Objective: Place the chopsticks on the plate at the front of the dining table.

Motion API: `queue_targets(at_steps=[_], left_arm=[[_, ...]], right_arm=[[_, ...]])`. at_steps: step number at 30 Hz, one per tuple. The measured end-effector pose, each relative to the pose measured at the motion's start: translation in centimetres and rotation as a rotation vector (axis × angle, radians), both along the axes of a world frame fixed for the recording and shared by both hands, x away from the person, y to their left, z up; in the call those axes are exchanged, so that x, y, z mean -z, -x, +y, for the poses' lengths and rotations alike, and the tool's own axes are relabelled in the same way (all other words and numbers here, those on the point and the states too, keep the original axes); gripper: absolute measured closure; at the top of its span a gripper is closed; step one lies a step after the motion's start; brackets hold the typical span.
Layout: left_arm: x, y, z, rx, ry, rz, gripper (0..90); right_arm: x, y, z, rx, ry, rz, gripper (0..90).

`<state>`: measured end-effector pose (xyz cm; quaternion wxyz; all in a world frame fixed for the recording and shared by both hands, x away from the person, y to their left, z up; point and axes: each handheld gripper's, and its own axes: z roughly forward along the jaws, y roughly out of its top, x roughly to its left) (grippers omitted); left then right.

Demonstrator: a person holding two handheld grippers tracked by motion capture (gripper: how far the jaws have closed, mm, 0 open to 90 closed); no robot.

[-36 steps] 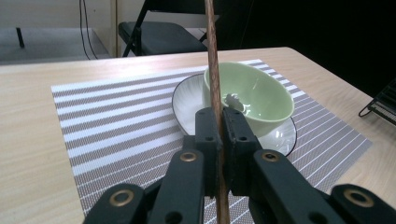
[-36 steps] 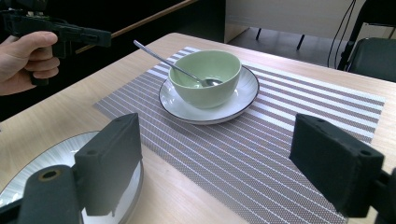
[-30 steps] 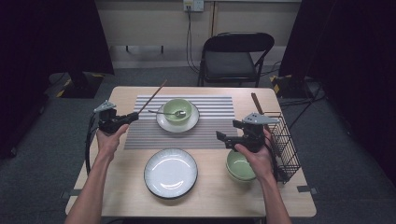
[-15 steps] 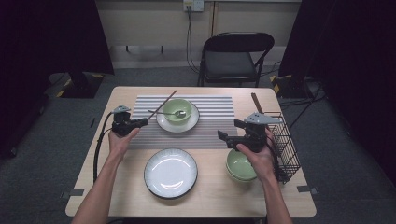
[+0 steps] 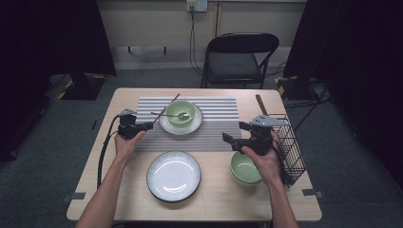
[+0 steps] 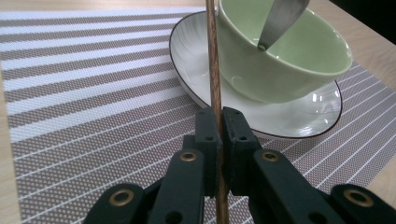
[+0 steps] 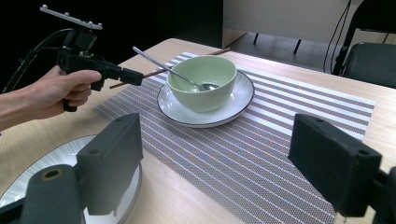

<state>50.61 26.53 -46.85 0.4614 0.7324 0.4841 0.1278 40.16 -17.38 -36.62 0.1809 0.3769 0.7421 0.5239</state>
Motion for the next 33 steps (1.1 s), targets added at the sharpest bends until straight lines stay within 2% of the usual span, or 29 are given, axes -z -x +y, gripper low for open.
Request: queue_targets(at_steps=[3, 8, 10, 23, 28, 30, 33], left_arm=[[0.4, 0.0, -0.2, -0.005, 0.009, -0.005, 86.0], [1.8, 0.0, 0.1, -0.022, 0.012, 0.03, 86.0], [2.1, 0.0, 0.1, -0.022, 0.017, 0.031, 85.9], [1.9, -0.1, -0.4, -0.023, 0.007, 0.027, 84.6], [1.8, 0.0, -0.1, -0.012, 0.017, 0.027, 79.3], [1.8, 0.0, -0.1, -0.009, 0.004, 0.029, 75.0], [1.6, 0.1, 0.1, 0.003, 0.021, 0.024, 70.1]], right_arm=[[0.0, 0.0, 0.0, -0.001, 0.002, -0.002, 16.8], [-0.1, 0.1, 0.0, -0.001, -0.003, -0.002, 16.8], [0.0, 0.0, 0.0, -0.003, -0.001, -0.002, 16.8], [-0.1, 0.0, 0.1, -0.003, -0.004, -0.001, 16.9], [0.0, -0.1, 0.1, -0.004, -0.004, 0.002, 16.8], [0.0, -0.1, 0.2, -0.006, -0.003, 0.001, 16.8], [0.0, -0.1, 0.2, -0.006, -0.004, 0.0, 16.9]])
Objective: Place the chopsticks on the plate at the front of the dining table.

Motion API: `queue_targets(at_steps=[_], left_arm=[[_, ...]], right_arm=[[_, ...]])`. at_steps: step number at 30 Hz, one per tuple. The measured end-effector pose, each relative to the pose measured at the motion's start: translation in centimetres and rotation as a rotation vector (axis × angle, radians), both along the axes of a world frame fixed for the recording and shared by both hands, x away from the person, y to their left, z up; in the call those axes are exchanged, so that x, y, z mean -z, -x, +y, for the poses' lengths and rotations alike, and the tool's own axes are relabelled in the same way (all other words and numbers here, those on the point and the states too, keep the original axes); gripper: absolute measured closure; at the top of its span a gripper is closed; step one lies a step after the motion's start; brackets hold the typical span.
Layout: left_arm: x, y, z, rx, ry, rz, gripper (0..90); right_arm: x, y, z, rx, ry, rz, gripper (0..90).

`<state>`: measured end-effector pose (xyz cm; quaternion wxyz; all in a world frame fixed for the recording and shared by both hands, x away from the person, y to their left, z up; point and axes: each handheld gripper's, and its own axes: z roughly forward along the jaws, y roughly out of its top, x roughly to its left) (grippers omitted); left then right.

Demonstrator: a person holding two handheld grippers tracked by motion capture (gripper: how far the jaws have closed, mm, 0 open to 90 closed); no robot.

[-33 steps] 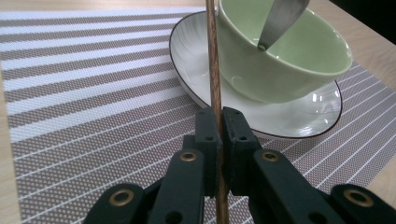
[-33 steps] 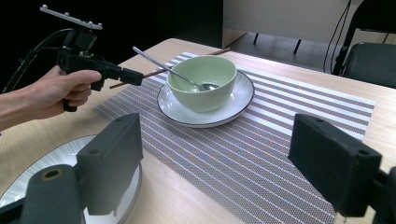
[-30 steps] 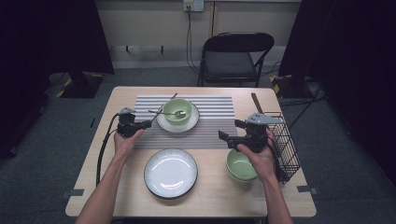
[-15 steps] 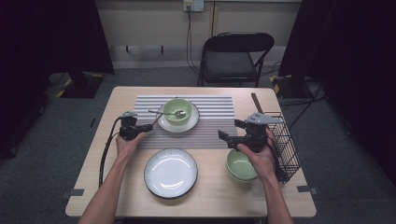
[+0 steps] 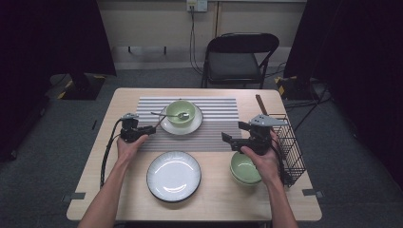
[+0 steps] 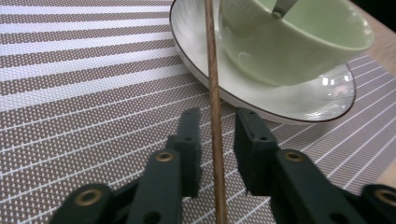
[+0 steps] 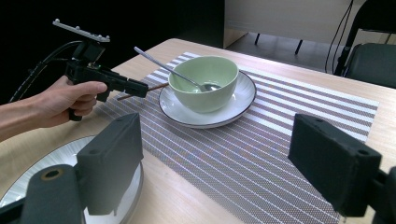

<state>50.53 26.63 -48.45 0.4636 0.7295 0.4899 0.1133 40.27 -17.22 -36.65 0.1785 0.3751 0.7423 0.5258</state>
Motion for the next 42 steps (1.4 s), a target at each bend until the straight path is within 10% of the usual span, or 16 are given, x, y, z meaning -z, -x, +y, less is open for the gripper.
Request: queue_targets(at_steps=[27, 42], left_arm=[[-3.1, 2.6, 2.8, 0.062, -0.051, -0.034, 67.5], [-1.2, 2.6, 2.1, 0.081, -0.077, 0.016, 70.6]], right_arm=[[0.0, 0.1, 0.2, 0.002, 0.01, 0.001, 16.9], [0.1, 0.1, 0.2, 0.004, 0.009, 0.009, 16.9]])
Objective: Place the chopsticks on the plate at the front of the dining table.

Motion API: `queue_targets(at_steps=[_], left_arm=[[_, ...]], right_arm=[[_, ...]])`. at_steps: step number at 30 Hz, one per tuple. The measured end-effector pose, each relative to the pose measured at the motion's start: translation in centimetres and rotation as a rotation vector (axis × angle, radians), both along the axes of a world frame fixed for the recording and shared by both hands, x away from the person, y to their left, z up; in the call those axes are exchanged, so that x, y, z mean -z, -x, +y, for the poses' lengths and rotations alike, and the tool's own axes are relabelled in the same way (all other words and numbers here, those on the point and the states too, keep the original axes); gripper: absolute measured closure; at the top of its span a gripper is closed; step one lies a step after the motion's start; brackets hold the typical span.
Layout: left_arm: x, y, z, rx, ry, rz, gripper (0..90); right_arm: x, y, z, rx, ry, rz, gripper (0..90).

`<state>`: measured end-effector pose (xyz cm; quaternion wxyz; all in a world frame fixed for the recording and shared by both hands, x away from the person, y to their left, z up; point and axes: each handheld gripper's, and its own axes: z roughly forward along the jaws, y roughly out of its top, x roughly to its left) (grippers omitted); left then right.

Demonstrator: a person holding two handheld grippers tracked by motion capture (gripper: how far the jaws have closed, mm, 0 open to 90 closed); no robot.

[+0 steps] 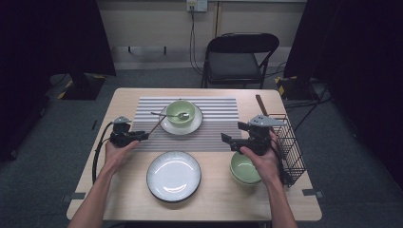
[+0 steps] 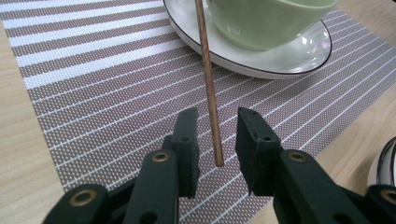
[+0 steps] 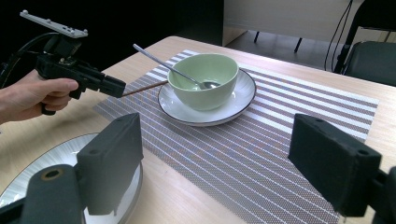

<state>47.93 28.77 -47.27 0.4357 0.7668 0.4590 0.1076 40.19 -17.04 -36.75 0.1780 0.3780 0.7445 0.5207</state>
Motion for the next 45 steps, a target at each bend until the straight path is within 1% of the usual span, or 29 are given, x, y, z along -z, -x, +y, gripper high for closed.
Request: queue_targets(at_steps=[2, 4, 5, 6, 8, 9, 12, 13, 17, 20, 21, 24, 25, 27, 32, 33, 35, 38, 39, 40, 42, 43, 45], left_arm=[[0.2, 0.0, -0.2, 0.0, -0.011, 0.006, 71.7], [0.2, 0.0, -0.4, 0.007, -0.014, 0.005, 75.1], [0.2, -0.1, -0.5, 0.004, -0.015, 0.009, 78.3], [0.2, -0.1, -0.6, 0.003, -0.023, 0.005, 79.7], [0.3, -0.2, -0.8, 0.005, -0.003, 0.008, 84.3], [0.4, -0.3, -0.9, 0.001, -0.005, 0.007, 84.8], [0.6, -0.5, -1.3, -0.004, -0.002, 0.015, 85.5], [0.7, -0.5, -1.4, -0.007, 0.007, 0.015, 85.4], [0.7, -0.6, -1.7, -0.008, 0.009, 0.008, 85.1], [0.7, -0.6, -1.7, -0.015, 0.035, 0.004, 84.6], [0.6, -0.6, -1.7, -0.018, 0.034, 0.003, 84.6], [0.5, -0.6, -1.8, -0.026, 0.051, 0.0, 84.6], [0.6, -0.7, -1.9, -0.023, 0.047, 0.0, 84.6], [0.7, -0.7, -1.9, -0.022, 0.057, 0.0, 84.5], [0.5, -0.7, -1.8, -0.029, 0.062, -0.006, 79.5], [0.5, -0.7, -1.8, -0.03, 0.076, -0.009, 77.7], [0.4, -0.7, -1.6, -0.032, 0.077, -0.01, 73.1], [0.1, -0.5, -1.1, -0.017, 0.083, -0.006, 68.9], [0.0, -0.4, -0.9, -0.009, 0.082, -0.005, 67.5], [-0.1, -0.3, -0.8, -0.011, 0.075, -0.007, 66.5], [-0.4, 0.0, -0.4, -0.008, 0.066, -0.015, 65.9], [-0.7, 0.2, -0.2, -0.001, 0.068, -0.021, 65.3], [-1.2, 0.6, 0.0, 0.016, 0.06, -0.037, 67.0]], right_arm=[[0.0, 0.0, 0.0, -0.004, 0.002, -0.004, 16.9], [0.0, 0.0, -0.1, -0.003, -0.001, -0.008, 16.9], [0.0, 0.0, -0.1, -0.002, 0.0, -0.007, 16.9], [0.0, 0.0, -0.1, 0.0, 0.0, -0.005, 16.9], [-0.1, 0.0, -0.1, 0.002, 0.0, -0.006, 16.8], [-0.1, 0.1, -0.1, 0.001, -0.001, -0.008, 16.9], [-0.1, 0.0, -0.2, 0.0, -0.003, -0.01, 16.8], [-0.1, 0.0, -0.2, -0.001, -0.003, -0.009, 16.8], [0.0, 0.0, -0.2, 0.001, -0.001, -0.008, 16.8], [0.0, 0.0, -0.2, 0.001, -0.002, -0.009, 16.9], [0.0, 0.1, -0.2, 0.001, -0.001, -0.009, 16.9], [0.0, 0.0, -0.2, 0.003, -0.001, -0.008, 16.9], [0.0, 0.0, -0.2, 0.002, -0.001, -0.009, 16.9], [0.0, 0.0, -0.2, 0.002, -0.002, -0.008, 16.9], [0.0, 0.0, -0.3, 0.006, -0.001, -0.004, 16.8], [0.0, 0.0, -0.2, 0.004, -0.001, -0.005, 16.9], [0.0, 0.0, -0.2, 0.002, 0.0, -0.007, 16.8], [0.0, 0.0, -0.3, 0.006, 0.0, -0.005, 16.9], [0.0, 0.0, -0.3, 0.006, 0.0, -0.004, 16.9], [0.0, 0.0, -0.3, 0.007, -0.001, -0.002, 16.9], [0.0, 0.0, -0.4, 0.007, -0.002, -0.002, 16.9], [0.0, 0.0, -0.4, 0.008, -0.002, -0.002, 16.9], [0.0, -0.1, -0.5, 0.011, -0.002, -0.001, 17.1]])
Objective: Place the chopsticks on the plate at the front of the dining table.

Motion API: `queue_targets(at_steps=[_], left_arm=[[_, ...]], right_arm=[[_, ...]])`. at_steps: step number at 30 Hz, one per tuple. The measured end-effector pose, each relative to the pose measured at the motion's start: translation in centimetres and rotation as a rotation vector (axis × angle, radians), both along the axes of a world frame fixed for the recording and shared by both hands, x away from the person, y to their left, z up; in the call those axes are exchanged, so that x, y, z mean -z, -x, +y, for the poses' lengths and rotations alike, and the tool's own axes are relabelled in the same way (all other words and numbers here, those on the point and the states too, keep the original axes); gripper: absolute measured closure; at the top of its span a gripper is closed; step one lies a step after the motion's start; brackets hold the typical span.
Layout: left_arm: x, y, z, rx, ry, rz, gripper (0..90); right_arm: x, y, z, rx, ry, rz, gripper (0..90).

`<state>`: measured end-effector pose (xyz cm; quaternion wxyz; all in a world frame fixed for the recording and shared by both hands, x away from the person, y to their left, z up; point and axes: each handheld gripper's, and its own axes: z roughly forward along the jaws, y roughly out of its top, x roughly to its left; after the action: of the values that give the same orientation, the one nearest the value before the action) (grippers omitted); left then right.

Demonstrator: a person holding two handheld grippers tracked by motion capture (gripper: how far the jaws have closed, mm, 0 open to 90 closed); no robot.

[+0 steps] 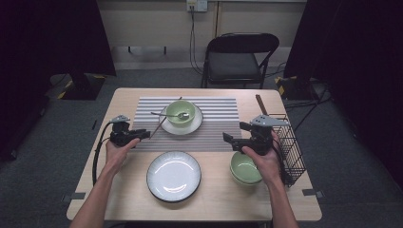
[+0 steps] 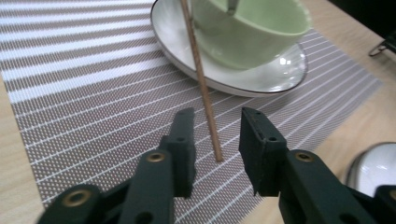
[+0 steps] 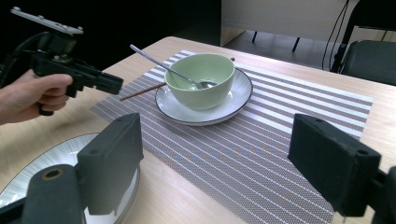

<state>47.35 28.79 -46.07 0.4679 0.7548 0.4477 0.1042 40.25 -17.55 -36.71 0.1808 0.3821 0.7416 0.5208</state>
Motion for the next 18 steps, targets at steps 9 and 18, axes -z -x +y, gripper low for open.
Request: queue_targets(at_steps=[9, 18], left_arm=[[-1.8, 2.0, 0.2, 0.028, -0.067, -0.035, 54.6], [-1.5, 4.2, 0.4, 0.026, -0.052, -0.043, 44.8]], right_arm=[[-0.2, -0.1, -0.6, 0.008, -0.012, 0.0, 17.2], [-1.4, 0.2, -1.9, 0.014, -0.009, -0.007, 20.7]])
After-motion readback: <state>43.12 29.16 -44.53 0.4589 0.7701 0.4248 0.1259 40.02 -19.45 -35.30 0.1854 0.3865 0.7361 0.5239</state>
